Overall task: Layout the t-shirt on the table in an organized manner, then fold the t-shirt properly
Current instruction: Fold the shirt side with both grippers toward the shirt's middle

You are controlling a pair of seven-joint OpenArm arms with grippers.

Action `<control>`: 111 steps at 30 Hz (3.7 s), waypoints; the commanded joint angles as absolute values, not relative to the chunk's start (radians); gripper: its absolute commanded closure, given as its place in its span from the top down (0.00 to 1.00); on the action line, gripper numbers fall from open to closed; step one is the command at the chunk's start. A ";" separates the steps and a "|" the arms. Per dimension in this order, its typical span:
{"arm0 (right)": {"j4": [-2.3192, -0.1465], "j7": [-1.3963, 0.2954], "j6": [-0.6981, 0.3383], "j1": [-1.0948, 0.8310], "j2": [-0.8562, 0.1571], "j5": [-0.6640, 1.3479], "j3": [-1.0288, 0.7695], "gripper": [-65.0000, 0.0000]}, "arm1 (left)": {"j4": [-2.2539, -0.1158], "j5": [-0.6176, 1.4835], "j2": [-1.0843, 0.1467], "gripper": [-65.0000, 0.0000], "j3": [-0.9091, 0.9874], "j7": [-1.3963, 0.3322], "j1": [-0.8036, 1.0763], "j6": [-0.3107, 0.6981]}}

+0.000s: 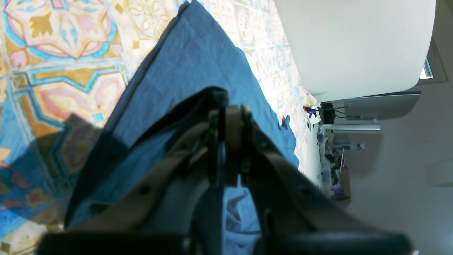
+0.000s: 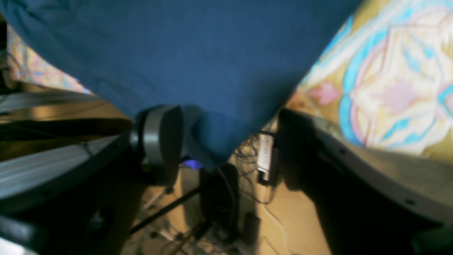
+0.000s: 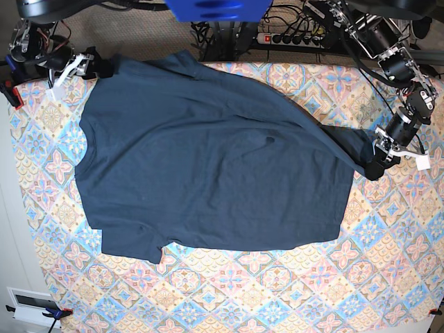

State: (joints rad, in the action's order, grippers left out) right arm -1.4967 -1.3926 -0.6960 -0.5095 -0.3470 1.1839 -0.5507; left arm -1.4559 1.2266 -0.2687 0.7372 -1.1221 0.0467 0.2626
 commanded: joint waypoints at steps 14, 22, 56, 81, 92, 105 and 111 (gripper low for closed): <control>-1.498 -1.391 -0.698 -0.509 -0.361 1.178 -0.473 0.63 | -1.477 1.251 -0.288 0.00 0.742 -1.112 0.035 0.271; -1.500 -1.391 -0.698 -0.509 -0.361 1.181 -0.476 0.22 | -1.477 1.251 -0.288 0.00 0.743 -1.112 0.035 0.271; -1.547 -1.392 -0.698 -0.317 -0.364 1.348 -0.593 0.05 | -1.451 1.250 -0.268 0.00 0.839 -1.104 0.008 0.271; -1.293 -1.388 -0.698 -0.019 -0.364 1.214 -0.591 0.05 | -1.348 0.978 -0.170 0.00 0.843 -1.041 -0.191 0.271; -1.265 -1.314 -0.698 -0.012 -0.366 1.104 -0.593 0.05 | -1.280 0.914 -0.199 0.00 0.791 -1.020 -0.163 0.271; -1.279 -1.270 -0.698 -0.013 -0.366 1.069 -0.590 0.14 | -1.282 0.822 -0.246 0.03 0.725 -1.029 -0.104 0.271; -1.351 -1.276 -0.698 -0.035 -0.366 1.069 -0.591 0.42 | -1.287 0.926 -0.295 0.24 0.661 -1.046 -0.067 0.269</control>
State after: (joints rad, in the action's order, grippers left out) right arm -1.3300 -1.2892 -0.6937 -0.0387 -0.3431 1.0462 -0.5835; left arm -1.2694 0.9043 -0.2745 0.6563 -1.0592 -0.0559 0.2607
